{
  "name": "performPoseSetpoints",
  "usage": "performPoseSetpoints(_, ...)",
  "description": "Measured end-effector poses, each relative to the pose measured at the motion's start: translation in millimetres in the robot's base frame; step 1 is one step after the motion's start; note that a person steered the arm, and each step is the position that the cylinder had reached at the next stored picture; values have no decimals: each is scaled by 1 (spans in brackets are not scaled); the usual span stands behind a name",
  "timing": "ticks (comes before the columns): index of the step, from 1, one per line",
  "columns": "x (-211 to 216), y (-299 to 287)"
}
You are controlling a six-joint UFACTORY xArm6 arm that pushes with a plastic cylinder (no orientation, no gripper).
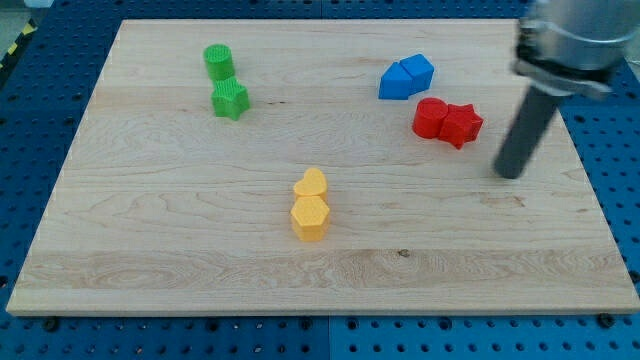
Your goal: Push the red star and red circle to the center
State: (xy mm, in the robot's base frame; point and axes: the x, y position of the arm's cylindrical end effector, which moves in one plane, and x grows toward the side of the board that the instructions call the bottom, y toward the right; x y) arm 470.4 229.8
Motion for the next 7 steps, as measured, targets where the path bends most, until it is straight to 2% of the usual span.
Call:
performPoseSetpoints(2, -66, 23)
performPoseSetpoints(3, -66, 8)
performPoseSetpoints(5, -56, -100)
performPoseSetpoints(7, -50, -178)
